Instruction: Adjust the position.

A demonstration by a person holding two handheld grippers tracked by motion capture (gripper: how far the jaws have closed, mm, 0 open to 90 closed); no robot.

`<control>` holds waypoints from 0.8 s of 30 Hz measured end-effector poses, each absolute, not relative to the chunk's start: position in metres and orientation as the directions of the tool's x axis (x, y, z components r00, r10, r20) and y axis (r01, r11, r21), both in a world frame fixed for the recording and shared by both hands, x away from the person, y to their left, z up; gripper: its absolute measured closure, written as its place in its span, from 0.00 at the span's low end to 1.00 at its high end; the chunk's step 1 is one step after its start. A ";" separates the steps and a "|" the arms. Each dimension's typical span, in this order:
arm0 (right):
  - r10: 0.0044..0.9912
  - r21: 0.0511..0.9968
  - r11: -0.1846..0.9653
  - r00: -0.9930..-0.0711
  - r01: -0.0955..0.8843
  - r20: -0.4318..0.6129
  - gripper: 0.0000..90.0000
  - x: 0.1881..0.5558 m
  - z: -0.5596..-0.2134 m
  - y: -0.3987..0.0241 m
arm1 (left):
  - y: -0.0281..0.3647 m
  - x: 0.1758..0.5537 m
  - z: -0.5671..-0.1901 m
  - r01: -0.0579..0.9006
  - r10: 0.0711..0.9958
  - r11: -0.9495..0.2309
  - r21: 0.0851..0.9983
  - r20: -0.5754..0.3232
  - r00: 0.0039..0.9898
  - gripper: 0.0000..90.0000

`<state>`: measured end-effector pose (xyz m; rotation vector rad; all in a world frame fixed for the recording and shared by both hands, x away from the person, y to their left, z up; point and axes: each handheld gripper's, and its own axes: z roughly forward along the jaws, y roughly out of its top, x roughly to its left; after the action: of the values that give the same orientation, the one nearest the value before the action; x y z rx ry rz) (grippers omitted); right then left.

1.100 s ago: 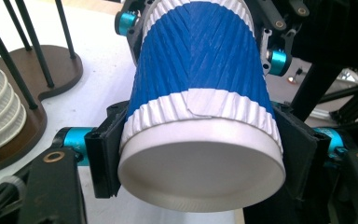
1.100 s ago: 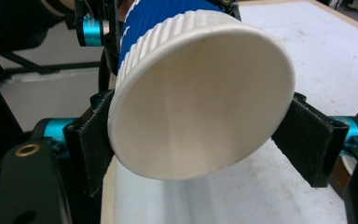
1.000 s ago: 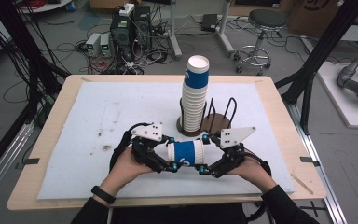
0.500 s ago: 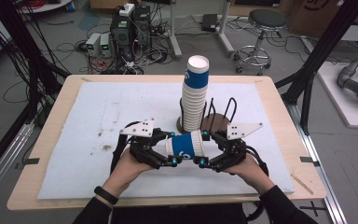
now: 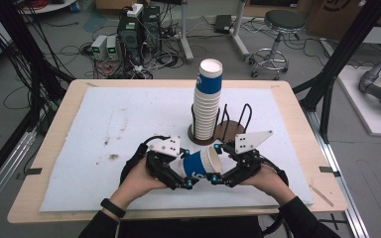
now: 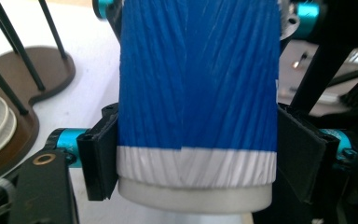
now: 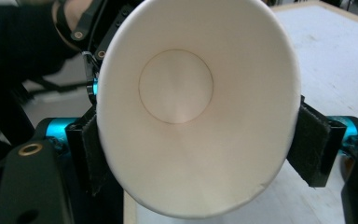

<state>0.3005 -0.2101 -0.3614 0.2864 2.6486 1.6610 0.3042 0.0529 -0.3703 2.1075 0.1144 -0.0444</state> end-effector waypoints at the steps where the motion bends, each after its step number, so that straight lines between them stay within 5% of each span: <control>1: 0.154 0.885 0.443 -0.984 0.145 0.084 0.23 0.300 -0.361 -0.210 | 0.052 0.304 -0.371 0.098 0.066 -0.516 0.851 -0.074 0.995 0.27; 9: 0.153 0.865 0.484 -0.986 0.129 0.062 0.21 0.299 -0.360 -0.208 | 0.050 0.304 -0.374 0.076 0.060 -0.525 0.847 -0.053 0.997 0.33; 24: 0.182 0.942 0.232 -0.962 0.244 0.204 0.20 0.304 -0.358 -0.218 | 0.067 0.311 -0.373 0.134 0.075 -0.268 0.954 -0.118 0.990 0.33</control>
<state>0.3038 -0.2178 -0.3577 0.4340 2.5056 1.9306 0.3109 0.0671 -0.3735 1.8435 0.1527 -0.0570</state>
